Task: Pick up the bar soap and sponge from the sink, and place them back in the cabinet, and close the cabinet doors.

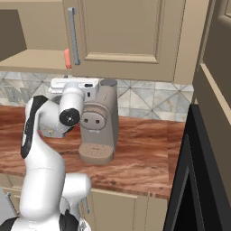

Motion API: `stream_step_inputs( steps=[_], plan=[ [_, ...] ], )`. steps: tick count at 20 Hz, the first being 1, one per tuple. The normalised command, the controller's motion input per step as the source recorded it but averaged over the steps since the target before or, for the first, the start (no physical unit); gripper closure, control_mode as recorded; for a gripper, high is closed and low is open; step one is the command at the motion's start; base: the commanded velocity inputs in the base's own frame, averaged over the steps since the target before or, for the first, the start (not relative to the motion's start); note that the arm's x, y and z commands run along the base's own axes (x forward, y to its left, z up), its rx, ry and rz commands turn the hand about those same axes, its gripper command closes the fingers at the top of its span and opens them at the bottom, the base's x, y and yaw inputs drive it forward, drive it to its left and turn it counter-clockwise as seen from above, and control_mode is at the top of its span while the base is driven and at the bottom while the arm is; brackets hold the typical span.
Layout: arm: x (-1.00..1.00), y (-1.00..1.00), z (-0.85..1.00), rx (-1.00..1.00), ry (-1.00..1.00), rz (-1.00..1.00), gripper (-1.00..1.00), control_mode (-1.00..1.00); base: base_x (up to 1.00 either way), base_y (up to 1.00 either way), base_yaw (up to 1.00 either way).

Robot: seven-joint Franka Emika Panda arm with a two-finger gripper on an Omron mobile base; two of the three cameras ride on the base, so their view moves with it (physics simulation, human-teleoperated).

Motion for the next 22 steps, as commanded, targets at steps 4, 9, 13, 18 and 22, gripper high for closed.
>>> stream_step_inputs(
  steps=[4,9,13,18,22],
  plan=[
    [-0.23,0.0,0.03,0.0,0.01,-0.02,-1.0,-1.0,0.0,0.0,0.0],
    [-0.28,0.0,0.05,0.0,0.0,-0.03,-1.0,-1.0,0.0,0.0,0.0],
    [-0.36,0.0,0.07,0.0,0.0,-0.03,-1.0,-1.0,0.0,0.0,0.0],
    [-0.33,0.04,0.08,0.0,0.0,-0.03,-1.0,-1.0,0.0,0.0,0.0],
    [-0.32,0.08,0.12,0.0,0.0,-0.03,-1.0,-1.0,0.0,0.0,0.0]
  ],
)
